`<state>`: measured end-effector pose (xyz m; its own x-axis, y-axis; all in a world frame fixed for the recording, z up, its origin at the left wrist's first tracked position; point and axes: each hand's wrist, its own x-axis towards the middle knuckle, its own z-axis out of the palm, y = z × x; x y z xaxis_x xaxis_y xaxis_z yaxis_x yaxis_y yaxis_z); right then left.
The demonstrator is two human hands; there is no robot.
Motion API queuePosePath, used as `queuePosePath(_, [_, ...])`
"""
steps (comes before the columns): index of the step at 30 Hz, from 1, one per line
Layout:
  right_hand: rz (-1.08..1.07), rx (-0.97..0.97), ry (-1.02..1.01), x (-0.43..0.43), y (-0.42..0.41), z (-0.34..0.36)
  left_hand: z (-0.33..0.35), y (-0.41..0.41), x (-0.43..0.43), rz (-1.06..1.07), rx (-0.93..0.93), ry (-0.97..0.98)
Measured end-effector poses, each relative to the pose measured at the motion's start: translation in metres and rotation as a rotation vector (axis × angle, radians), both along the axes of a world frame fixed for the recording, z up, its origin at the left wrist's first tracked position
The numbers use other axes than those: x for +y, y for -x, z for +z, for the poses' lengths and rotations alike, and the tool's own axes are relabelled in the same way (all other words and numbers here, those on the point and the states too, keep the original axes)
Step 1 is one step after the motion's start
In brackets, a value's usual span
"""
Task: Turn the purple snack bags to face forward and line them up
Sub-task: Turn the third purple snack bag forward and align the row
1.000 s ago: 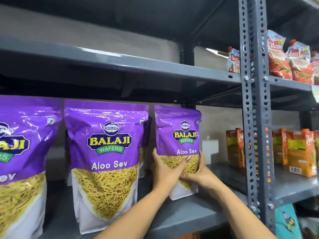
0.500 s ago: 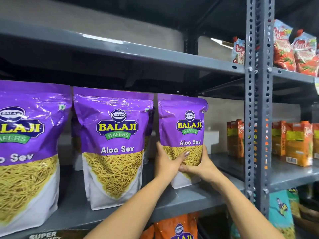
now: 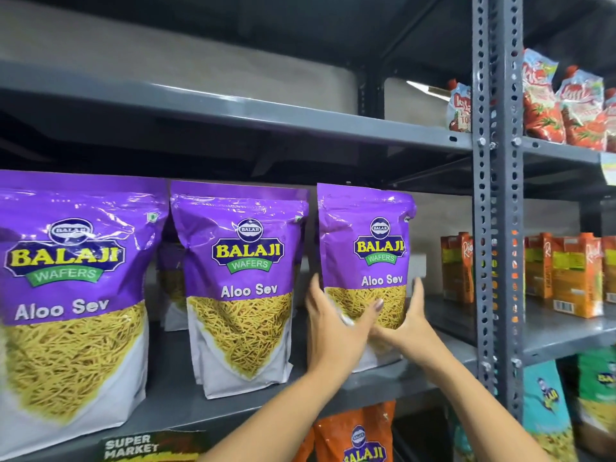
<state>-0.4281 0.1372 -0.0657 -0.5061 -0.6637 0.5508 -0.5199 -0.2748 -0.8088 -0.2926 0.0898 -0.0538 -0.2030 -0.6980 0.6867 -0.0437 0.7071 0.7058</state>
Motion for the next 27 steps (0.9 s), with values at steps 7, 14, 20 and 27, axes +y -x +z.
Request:
queuePosePath(7, [-0.264,0.241,0.548,0.027,-0.098,-0.017,-0.023,-0.105,0.009,0.380,0.376,0.390])
queuePosePath(14, [0.039,0.320,0.052,-0.031,-0.143,-0.021,-0.018,-0.142,-0.042,0.281,0.302,0.113])
queuePosePath(20, [0.111,0.365,0.017,-0.043,-0.141,-0.028,-0.020,-0.136,-0.053,0.071,0.237,-0.138])
queuePosePath(27, [0.067,0.357,0.075,-0.040,-0.143,-0.035,-0.023,-0.133,-0.040,0.147,0.183,-0.109])
